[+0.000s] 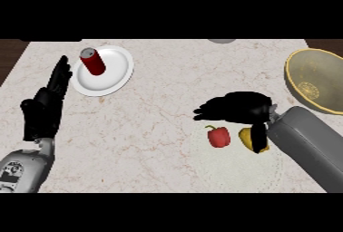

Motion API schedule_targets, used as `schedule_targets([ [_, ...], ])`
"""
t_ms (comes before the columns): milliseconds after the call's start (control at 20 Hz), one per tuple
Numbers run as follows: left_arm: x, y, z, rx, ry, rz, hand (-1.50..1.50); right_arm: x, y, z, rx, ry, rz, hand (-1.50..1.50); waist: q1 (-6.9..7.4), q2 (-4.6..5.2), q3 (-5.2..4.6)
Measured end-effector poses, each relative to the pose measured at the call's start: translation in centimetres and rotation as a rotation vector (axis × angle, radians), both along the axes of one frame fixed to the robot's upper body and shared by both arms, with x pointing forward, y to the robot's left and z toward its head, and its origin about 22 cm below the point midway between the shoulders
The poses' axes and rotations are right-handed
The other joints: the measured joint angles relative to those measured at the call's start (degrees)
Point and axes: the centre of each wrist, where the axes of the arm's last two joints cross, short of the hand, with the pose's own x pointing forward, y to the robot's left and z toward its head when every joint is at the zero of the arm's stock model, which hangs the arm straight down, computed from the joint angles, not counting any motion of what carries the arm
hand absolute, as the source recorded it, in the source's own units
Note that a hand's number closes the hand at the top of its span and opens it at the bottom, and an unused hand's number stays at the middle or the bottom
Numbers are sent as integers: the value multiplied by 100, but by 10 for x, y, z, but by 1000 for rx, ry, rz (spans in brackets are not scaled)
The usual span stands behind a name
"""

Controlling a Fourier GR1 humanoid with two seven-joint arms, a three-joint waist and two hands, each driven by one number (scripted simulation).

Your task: Pick the bell pepper from the placemat and place it in the bowl

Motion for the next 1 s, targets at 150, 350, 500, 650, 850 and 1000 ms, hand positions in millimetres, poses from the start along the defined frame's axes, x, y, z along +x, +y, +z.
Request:
schedule_targets([
  [150, -5, 5, -4, 0, -2, -2, 0, -1, 11, -12, -56, -17, -22, -150, 9, 3, 0],
  [350, -4, 0, -8, -5, 6, -1, 0, -7, 19, -31, -89, -32, -35, -150, -5, 5, 1],
  [500, -6, 3, -7, -5, 5, 0, 0, -9, 20, -41, -96, -35, -44, -150, -6, 3, 1],
  [650, -5, 6, -8, 0, 3, -2, 0, -2, 17, -49, -100, -28, -51, -150, -1, 8, 2],
  [850, -7, 1, -9, -8, -3, -6, 0, 1, 27, -69, -100, -17, -48, -150, 11, 9, 2],
  [1000, -6, -4, -8, -7, 4, -4, 0, 5, 23, -80, -107, -13, -45, -150, 11, 11, 2],
])
